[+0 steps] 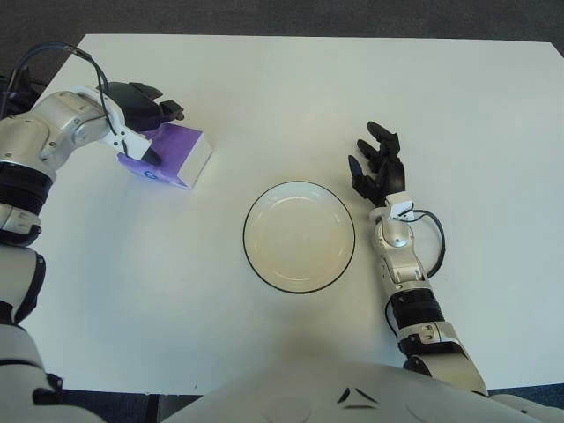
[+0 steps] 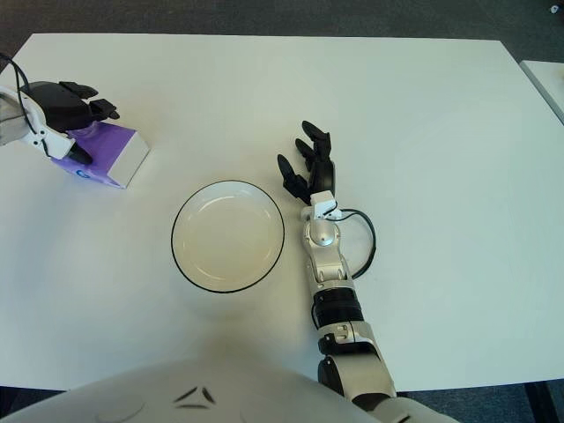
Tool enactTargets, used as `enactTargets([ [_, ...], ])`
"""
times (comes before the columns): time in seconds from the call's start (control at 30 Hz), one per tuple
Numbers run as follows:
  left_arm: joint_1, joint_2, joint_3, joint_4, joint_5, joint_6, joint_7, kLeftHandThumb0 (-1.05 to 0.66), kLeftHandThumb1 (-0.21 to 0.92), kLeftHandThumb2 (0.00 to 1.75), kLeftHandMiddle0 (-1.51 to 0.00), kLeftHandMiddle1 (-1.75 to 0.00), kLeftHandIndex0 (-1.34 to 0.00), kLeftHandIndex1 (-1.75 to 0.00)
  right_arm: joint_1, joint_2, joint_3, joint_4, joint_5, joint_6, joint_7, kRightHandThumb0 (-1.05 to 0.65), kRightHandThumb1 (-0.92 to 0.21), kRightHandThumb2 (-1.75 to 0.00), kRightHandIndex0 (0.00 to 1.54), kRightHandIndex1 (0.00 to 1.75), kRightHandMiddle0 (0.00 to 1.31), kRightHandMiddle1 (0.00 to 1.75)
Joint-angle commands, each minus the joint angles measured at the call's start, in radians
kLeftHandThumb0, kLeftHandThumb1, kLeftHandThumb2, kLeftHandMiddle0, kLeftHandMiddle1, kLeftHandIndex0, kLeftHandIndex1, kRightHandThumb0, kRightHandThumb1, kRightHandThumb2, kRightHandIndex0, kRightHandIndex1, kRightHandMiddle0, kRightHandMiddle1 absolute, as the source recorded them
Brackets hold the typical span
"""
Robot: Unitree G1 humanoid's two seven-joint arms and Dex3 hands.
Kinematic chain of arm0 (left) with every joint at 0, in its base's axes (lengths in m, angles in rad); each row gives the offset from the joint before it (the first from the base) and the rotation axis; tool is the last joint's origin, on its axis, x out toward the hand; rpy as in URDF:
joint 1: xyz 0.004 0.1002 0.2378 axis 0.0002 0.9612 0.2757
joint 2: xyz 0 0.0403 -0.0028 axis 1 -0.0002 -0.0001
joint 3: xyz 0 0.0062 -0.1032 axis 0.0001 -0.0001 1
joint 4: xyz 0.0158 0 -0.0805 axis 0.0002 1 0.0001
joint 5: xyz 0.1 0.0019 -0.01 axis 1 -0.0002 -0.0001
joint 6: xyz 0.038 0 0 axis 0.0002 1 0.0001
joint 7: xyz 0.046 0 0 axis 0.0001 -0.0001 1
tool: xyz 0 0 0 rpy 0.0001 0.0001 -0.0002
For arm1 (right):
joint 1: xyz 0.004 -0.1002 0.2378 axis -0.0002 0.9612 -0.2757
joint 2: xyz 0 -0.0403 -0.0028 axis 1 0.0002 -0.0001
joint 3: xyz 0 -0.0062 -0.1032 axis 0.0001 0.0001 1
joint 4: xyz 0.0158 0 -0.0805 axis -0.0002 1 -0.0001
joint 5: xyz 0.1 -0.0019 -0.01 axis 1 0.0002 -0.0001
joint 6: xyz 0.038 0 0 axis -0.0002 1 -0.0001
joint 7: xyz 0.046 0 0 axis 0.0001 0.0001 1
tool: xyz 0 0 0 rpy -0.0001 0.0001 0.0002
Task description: Put the tissue paper into the plate.
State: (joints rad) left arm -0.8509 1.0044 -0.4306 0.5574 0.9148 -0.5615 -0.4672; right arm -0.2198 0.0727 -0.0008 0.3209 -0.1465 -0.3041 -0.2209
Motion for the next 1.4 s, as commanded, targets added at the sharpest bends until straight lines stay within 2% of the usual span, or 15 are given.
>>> enactTargets([
  [0.0,0.023,0.032,0.014,-0.022,-0.016,-0.004,-0.029,-1.02,0.92,0.13,-0.17,-0.02,0.0,-0.62,0.09,-0.003,-0.008,0.056,0.014,0.095,0.01,-0.56,-0.91,-0.44,0.31,0.39,0.0,0.74],
  [0.17,0.023,0.052,0.034,-0.068,-0.059,-0.008,-0.091,-1.01,0.92,0.12,-0.19,-0.03,0.0,-0.65,0.094,-0.001,-0.007,0.049,0.014,0.099,0.012,-0.55,-0.91,-0.44,0.31,0.38,0.0,0.74],
  [0.3,-0.023,0.074,0.073,-0.151,-0.176,0.008,-0.269,-0.99,0.92,0.12,-0.2,-0.03,0.0,-0.67,0.094,0.001,-0.005,0.046,0.011,0.105,0.01,-0.56,-0.91,-0.45,0.32,0.38,0.0,0.75],
  [0.57,-0.038,0.087,0.121,-0.217,-0.284,0.043,-0.418,-0.97,0.92,0.15,-0.23,-0.04,0.0,-0.68,0.088,0.004,-0.001,0.05,0.008,0.112,0.008,-0.55,-0.9,-0.45,0.32,0.38,0.0,0.77],
  [0.9,0.026,0.11,0.188,-0.303,-0.323,0.063,-0.416,-1.01,0.92,0.16,-0.21,-0.02,0.0,-0.7,0.082,0.01,0.005,0.055,0.006,0.119,0.007,-0.56,-0.9,-0.45,0.31,0.38,0.0,0.76],
  [1.37,0.056,0.078,0.172,-0.307,-0.328,0.094,-0.452,-1.04,0.92,0.16,-0.19,0.0,0.0,-0.7,0.074,0.012,0.007,0.063,0.004,0.113,0.004,-0.55,-0.9,-0.46,0.31,0.39,0.0,0.77],
])
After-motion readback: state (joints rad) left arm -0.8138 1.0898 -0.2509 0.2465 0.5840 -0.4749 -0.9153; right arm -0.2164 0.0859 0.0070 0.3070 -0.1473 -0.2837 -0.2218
